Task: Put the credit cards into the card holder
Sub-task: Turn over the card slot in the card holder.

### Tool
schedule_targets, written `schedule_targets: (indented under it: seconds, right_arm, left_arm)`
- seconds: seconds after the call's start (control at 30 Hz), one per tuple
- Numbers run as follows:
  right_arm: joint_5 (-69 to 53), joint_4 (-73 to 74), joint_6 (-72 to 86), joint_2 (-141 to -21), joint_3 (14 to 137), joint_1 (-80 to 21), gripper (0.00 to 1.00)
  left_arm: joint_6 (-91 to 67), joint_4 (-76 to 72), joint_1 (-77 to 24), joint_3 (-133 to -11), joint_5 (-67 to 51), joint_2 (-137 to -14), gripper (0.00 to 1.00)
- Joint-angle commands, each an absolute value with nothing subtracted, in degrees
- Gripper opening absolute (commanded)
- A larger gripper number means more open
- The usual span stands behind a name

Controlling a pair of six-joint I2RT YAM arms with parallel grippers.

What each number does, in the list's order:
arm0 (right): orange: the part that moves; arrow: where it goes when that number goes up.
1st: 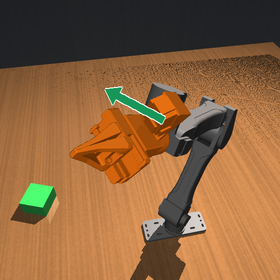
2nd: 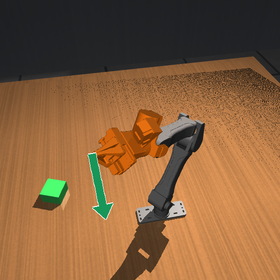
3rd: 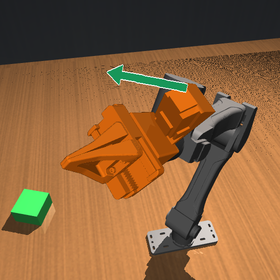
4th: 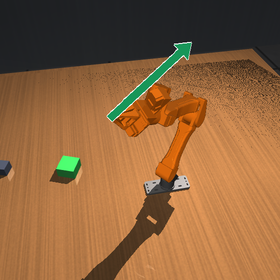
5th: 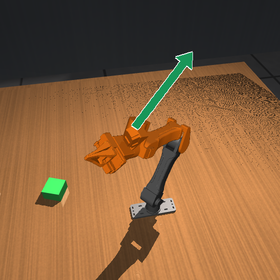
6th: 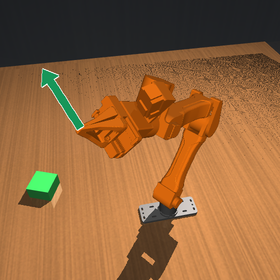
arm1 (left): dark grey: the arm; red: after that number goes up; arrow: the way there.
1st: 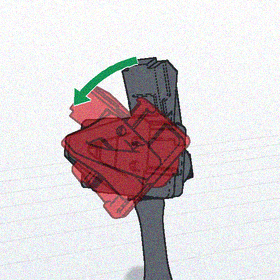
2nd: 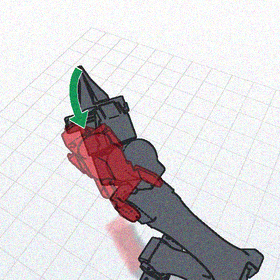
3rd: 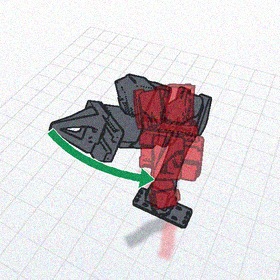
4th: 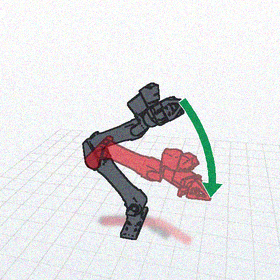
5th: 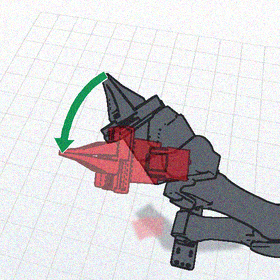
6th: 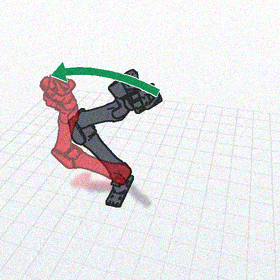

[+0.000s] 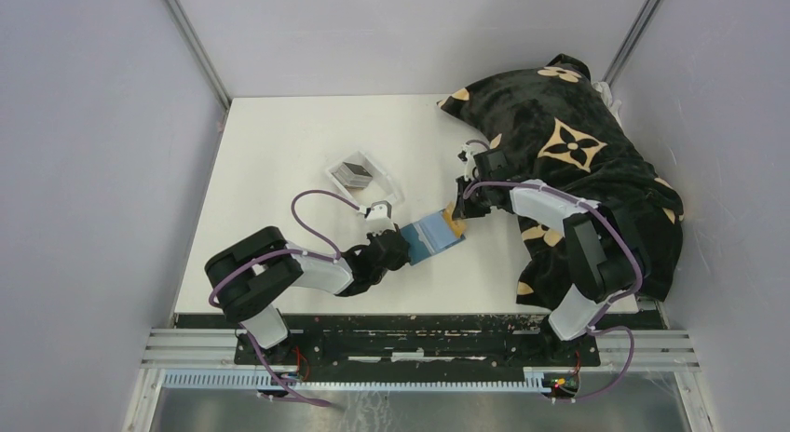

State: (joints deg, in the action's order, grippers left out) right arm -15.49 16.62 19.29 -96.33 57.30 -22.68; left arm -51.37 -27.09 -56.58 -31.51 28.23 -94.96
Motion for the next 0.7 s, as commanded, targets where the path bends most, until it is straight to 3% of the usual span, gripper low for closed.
schedule_targets:
  seconds: [0.0,0.67]
  right_arm:
    - [-16.2,15.8,18.9,-97.4,57.0,-21.7,0.01]
    - [-23.9,10.2,21.7,-99.8,53.6,-21.6,0.01]
  left_arm:
    - [-50.3,-19.4,-56.5,-29.9,28.5,-97.7,0.03]
    - [-50.4,-20.2,-56.6,-29.3,28.2,-98.5,0.03]
